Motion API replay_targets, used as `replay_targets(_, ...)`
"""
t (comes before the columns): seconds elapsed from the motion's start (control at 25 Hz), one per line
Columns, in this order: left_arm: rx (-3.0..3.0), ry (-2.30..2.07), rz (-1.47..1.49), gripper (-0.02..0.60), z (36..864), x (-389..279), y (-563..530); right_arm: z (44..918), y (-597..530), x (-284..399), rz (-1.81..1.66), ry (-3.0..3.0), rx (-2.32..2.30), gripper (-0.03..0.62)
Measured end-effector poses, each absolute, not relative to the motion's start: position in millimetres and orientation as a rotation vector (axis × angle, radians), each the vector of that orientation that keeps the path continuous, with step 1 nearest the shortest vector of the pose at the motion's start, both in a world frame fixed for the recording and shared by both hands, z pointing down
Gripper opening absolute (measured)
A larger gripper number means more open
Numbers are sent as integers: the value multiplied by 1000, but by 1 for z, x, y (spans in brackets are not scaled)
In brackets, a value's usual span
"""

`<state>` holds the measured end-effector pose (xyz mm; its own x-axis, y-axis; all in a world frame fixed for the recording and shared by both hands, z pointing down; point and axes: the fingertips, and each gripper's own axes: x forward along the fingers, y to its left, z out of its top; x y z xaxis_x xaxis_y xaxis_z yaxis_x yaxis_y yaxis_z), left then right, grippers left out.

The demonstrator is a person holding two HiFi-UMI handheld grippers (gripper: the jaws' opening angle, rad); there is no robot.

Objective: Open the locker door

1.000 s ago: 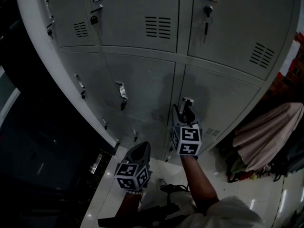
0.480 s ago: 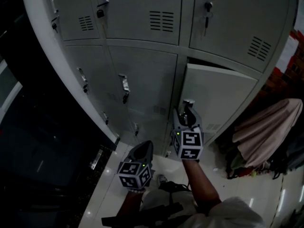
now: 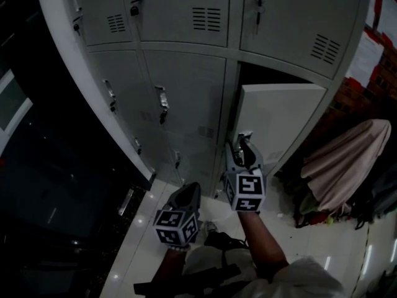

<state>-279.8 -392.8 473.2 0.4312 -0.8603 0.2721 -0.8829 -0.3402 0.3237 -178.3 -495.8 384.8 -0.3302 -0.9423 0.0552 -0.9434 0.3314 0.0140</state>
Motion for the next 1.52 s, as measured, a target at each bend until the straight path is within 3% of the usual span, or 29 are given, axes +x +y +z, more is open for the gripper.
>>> replay_targets(0.28, 2281, -1464, 86, -6, 473, -269, -365, 384, -468, -165, 32, -2508, 1816, 121)
replay_targets(0.84, 2295, -1392, 74, -6, 480, -238, -324, 384, -418, -137, 1, -2511, 1792, 153)
replay_targets(1.52, 2292, -1382, 84, -6, 484, -125, -283, 384, -339, -54, -34, -2623, 1646, 160)
